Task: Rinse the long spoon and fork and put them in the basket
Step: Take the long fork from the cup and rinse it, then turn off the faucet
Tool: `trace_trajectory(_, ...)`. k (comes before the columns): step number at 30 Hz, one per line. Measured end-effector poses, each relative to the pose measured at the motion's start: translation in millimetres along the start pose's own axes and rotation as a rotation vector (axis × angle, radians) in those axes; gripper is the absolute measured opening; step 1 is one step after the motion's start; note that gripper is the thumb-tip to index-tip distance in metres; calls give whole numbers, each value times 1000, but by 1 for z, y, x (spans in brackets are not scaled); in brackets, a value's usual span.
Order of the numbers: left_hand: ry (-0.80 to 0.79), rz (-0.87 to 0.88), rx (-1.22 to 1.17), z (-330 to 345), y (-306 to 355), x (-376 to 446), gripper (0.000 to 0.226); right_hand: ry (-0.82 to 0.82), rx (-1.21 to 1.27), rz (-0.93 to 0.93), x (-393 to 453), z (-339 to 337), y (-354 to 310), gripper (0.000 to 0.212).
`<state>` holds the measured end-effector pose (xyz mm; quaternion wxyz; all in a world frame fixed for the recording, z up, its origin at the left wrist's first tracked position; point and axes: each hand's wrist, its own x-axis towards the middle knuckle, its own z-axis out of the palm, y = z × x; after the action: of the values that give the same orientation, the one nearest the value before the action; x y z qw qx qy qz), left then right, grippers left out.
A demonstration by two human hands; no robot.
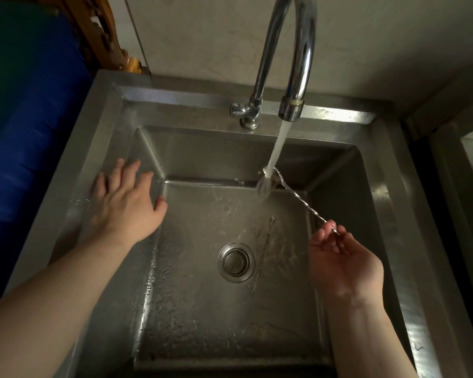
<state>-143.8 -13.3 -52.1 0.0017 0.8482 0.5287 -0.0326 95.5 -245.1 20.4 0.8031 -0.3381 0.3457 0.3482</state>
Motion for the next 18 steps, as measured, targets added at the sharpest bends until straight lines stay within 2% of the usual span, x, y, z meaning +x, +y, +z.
trace_trajectory(4,9,0,1,3,-1,1,67,-40,-73,-77,0,-1,0,21)
trace_trajectory(5,10,0,0,3,-1,1,67,-66,-216,-179,0,-3,2,19)
trace_trajectory(7,15,3,-3,3,-1,1,66,-157,-729,-523,-1,-10,7,16)
trace_trajectory(8,18,7,2,4,-1,1,66,-226,-909,-641,2,-13,12,15)
trace_trajectory(11,17,9,22,4,-1,1,66,-512,-1170,-811,16,-24,31,8)
trace_trajectory(14,6,8,30,4,-1,2,67,-683,-1606,-1060,50,-46,53,11)
trace_trajectory(16,4,8,35,4,-2,1,68,-773,-1866,-1029,75,-66,68,18)
trace_trajectory(18,7,9,29,3,-1,1,69,-840,-2087,-844,97,-83,82,21)
